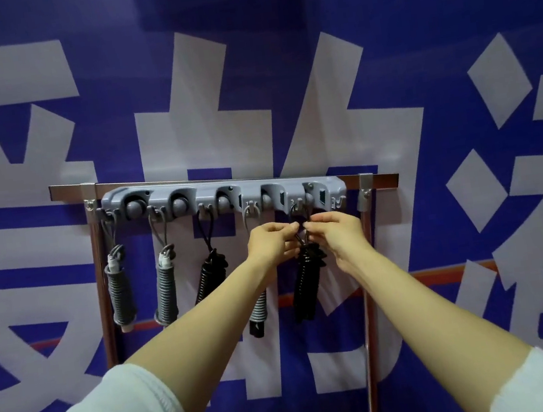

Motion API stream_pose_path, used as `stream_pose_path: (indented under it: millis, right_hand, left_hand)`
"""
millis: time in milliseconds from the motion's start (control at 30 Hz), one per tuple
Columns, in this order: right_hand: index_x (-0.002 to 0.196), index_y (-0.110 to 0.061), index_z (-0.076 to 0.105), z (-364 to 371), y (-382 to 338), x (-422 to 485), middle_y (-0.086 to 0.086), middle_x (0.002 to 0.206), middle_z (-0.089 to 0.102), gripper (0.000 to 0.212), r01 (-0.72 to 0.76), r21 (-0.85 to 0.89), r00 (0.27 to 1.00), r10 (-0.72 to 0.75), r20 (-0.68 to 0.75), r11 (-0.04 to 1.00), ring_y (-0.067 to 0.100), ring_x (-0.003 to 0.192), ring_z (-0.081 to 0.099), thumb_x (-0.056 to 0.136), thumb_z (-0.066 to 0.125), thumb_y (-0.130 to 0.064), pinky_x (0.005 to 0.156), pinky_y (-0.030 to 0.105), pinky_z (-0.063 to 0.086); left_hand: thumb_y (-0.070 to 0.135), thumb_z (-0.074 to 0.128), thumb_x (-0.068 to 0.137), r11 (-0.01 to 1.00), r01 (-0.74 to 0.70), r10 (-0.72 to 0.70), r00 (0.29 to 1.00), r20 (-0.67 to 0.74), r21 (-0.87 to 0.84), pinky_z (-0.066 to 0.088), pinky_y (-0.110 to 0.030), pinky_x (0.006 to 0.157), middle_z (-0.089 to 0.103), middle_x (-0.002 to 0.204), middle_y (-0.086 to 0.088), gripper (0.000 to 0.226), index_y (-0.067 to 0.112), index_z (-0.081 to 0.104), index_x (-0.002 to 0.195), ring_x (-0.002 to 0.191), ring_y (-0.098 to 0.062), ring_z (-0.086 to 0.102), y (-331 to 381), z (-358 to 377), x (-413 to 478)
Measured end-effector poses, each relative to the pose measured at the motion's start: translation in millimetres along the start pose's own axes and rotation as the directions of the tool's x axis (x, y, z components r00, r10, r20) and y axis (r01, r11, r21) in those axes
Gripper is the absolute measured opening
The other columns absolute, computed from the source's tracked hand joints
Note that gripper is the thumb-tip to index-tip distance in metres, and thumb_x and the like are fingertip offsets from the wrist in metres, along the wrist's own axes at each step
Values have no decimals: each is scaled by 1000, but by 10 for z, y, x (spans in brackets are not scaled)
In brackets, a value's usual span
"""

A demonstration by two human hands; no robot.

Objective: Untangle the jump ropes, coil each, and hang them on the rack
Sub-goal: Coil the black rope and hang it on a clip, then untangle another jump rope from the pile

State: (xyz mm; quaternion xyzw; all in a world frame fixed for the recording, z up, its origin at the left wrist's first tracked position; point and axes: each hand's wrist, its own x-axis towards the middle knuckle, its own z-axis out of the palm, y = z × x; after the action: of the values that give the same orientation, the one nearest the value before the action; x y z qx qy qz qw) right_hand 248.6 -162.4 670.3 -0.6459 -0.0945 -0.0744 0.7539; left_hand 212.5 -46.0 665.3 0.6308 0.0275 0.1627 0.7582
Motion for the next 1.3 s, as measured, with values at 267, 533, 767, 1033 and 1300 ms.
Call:
stream_pose_path:
  millis: [267,533,767,1033,1300]
  right_hand:
    - [97,-12,66,-38,125,-451,5,91,67,13,20,-96,999,-22,-28,995,17,87,64,89,62,-1,66,22,50]
    - [108,-5,61,99,710,-1659,7,86,62,16,-137,-336,933,235,272,932,12,73,58,92,56,-3,64,24,49]
    - [98,-16,60,286,1897,-2080,4,86,64,15,-283,-377,894,385,230,882,10,71,57,91,56,-4,66,28,45]
    - [92,-18,60,82,4195,-2433,5,92,64,11,-410,-584,789,594,159,700,16,81,60,93,56,-8,68,18,47]
    - [110,-1,62,-463,5792,-2797,9,100,65,19,-395,-775,688,718,106,493,11,73,55,94,59,-8,60,18,39]
  left_hand:
    - [0,65,89,985,40,-47,998,40,166,50,-24,71,62,104,-9,44,3,49,129,87,-15,60,158,-265,-516]
    - [6,64,91,909,311,-350,931,104,278,58,-31,73,70,84,-2,15,10,63,105,71,-10,67,-414,-900,-1497]
    - [-2,49,96,891,447,-429,887,-171,79,52,-28,67,63,86,-4,16,12,56,99,73,-11,61,-1664,-1432,-1809]
    - [-2,51,94,751,660,-623,692,-365,-32,46,-29,65,57,81,-1,22,13,48,110,70,-14,52,-3687,-2245,-1945]
    - [11,61,93,627,779,-721,574,-388,-12,45,-28,66,56,82,0,18,13,52,109,72,-13,52,-5298,-2707,-2175]
